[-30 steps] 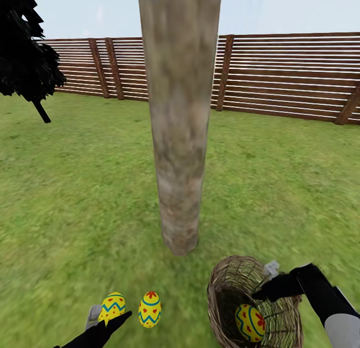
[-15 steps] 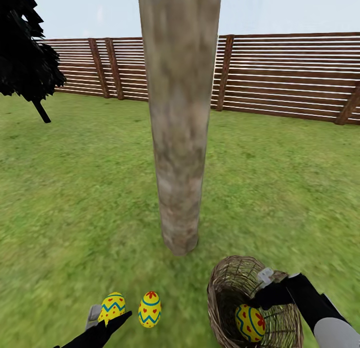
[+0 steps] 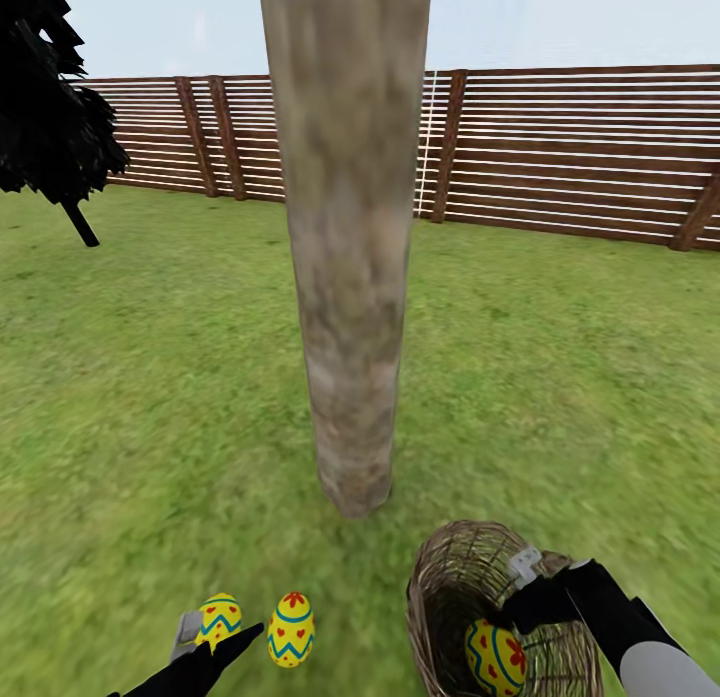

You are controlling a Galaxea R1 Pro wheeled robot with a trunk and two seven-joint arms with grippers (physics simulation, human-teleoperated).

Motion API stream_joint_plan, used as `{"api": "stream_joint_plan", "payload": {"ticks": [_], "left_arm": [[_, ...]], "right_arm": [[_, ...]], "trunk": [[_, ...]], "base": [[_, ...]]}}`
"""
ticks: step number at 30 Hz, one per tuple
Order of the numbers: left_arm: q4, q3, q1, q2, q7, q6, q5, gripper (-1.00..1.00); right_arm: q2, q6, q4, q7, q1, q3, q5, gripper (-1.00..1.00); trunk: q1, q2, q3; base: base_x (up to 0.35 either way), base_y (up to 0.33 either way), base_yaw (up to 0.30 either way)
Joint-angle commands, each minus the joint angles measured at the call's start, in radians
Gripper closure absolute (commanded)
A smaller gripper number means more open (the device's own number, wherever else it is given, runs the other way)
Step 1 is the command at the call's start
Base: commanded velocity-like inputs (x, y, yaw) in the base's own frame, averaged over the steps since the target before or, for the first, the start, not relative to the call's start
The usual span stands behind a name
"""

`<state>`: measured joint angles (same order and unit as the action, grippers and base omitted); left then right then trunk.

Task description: Take the three Easter eggs out of the wicker basket on the lawn in the garden, then place them on the lawn next to a single tree (choose any tree) so that all three eggs are next to the same tree and none are left in the basket.

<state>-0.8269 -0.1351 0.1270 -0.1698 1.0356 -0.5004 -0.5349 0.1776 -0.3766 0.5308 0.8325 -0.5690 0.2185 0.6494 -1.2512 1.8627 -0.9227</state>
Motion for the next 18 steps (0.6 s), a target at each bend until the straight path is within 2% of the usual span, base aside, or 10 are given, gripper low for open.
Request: {"api": "stream_joint_plan", "payload": {"ticks": [1,6,10,18], "left_arm": [[0.000,0.000,0.000,0.000,0.001,-0.009,-0.005,-1.00],[0.000,-0.001,0.000,0.000,0.002,-0.009,-0.006,-1.00],[0.000,-0.001,0.000,0.000,0.003,-0.009,-0.008,-1.00],[0.000,-0.001,0.000,0.000,0.003,-0.009,-0.008,-1.00]], "right_arm": [[-0.001,-0.002,-0.006,-0.007,-0.001,0.006,0.004,-1.00],[-0.003,0.012,-0.020,-0.070,-0.001,0.005,0.003,-1.00],[-0.010,0.055,-0.050,-0.106,-0.001,0.005,0.005,-1.00],[-0.028,0.118,-0.113,-0.223,-0.001,0.004,0.002,-1.00]], "trunk": [[0.000,0.000,-0.001],[0.000,0.000,-0.001],[0.000,0.000,-0.001],[-0.031,0.056,-0.026]], "base": [[0.012,-0.012,0.000],[0.005,-0.005,0.000],[0.001,-0.001,0.000],[0.000,0.000,0.000]]}}
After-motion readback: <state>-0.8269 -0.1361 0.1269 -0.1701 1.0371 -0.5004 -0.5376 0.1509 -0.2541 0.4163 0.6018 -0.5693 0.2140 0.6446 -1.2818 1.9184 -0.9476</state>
